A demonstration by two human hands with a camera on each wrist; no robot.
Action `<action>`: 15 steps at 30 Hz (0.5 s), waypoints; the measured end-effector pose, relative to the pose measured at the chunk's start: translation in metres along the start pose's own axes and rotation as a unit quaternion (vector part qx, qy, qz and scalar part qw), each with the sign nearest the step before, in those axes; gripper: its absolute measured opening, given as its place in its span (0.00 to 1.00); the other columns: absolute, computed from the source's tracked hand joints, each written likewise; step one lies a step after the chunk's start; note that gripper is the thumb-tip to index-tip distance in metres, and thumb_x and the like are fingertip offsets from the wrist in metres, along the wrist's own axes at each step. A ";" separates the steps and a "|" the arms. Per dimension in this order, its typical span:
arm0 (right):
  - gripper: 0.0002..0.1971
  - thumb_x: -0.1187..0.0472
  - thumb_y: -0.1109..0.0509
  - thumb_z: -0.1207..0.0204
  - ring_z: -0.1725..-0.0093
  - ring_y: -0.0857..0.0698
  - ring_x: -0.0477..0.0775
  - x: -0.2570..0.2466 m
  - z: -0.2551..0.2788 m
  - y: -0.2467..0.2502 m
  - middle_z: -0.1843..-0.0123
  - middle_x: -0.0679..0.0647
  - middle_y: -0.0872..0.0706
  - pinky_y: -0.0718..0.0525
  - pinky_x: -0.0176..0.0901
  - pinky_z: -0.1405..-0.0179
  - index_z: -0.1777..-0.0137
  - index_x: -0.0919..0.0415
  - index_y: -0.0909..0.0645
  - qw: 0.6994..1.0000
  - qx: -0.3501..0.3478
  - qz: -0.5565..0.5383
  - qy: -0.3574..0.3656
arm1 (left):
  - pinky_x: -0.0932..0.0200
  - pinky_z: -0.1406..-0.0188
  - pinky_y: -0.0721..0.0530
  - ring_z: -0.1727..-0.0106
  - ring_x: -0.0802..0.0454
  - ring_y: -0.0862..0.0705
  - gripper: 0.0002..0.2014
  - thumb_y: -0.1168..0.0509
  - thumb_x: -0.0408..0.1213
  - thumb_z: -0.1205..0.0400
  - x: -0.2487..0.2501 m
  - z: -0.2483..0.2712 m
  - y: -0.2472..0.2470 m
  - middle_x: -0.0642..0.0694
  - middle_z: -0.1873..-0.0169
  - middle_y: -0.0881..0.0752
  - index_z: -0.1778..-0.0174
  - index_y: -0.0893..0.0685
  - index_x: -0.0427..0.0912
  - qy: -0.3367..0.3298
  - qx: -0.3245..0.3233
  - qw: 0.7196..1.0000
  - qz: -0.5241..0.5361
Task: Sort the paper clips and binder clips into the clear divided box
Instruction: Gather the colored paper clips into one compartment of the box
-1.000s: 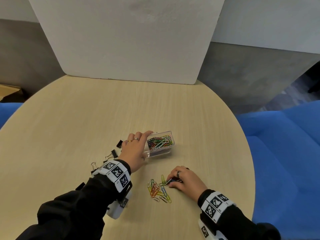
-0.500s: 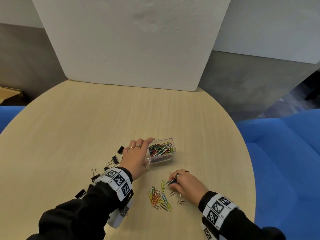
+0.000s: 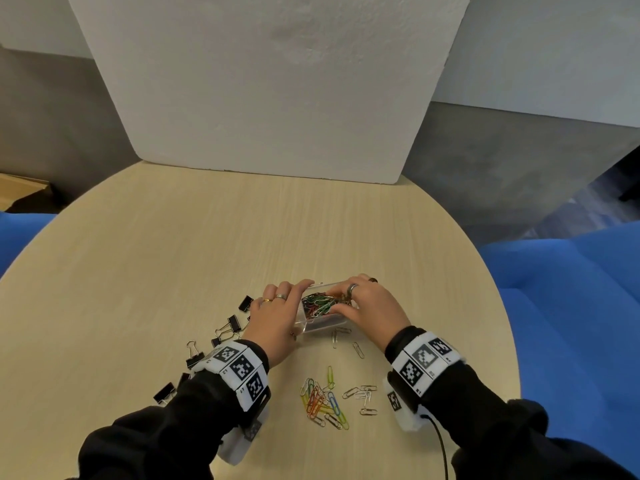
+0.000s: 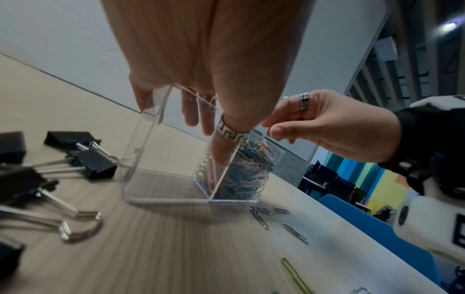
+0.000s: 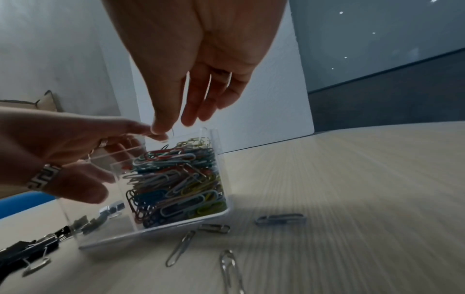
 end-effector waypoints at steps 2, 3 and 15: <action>0.10 0.57 0.26 0.29 0.48 0.20 0.54 0.003 0.005 0.002 0.52 0.53 0.13 0.23 0.47 0.45 0.49 0.58 0.14 0.998 0.051 0.005 0.024 | 0.49 0.33 0.35 0.32 0.48 0.36 0.40 0.35 0.33 0.24 0.000 0.000 0.000 0.50 0.32 0.33 0.21 0.51 0.56 0.001 -0.001 1.000 0.001; 0.10 0.56 0.26 0.30 0.49 0.20 0.55 0.005 0.008 0.002 0.54 0.52 0.12 0.24 0.49 0.47 0.51 0.58 0.14 0.997 0.055 0.019 0.040 | 0.49 0.33 0.35 0.32 0.48 0.36 0.40 0.35 0.33 0.24 0.000 0.000 0.000 0.50 0.32 0.33 0.21 0.51 0.56 0.001 -0.002 1.000 0.003; 0.21 0.46 0.31 0.32 0.50 0.28 0.49 0.003 0.016 -0.008 0.46 0.46 0.15 0.20 0.47 0.58 0.38 0.47 0.20 0.983 0.016 0.159 0.095 | 0.49 0.33 0.35 0.31 0.48 0.36 0.41 0.36 0.31 0.24 0.002 0.000 0.002 0.50 0.31 0.33 0.21 0.51 0.55 0.000 -0.002 1.000 0.009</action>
Point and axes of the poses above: each hand's wrist, its own z-axis away from the middle knuckle, its own y-axis out of the back of the hand, x = y × z, the point moved 1 cm from there along -z, towards the middle knuckle
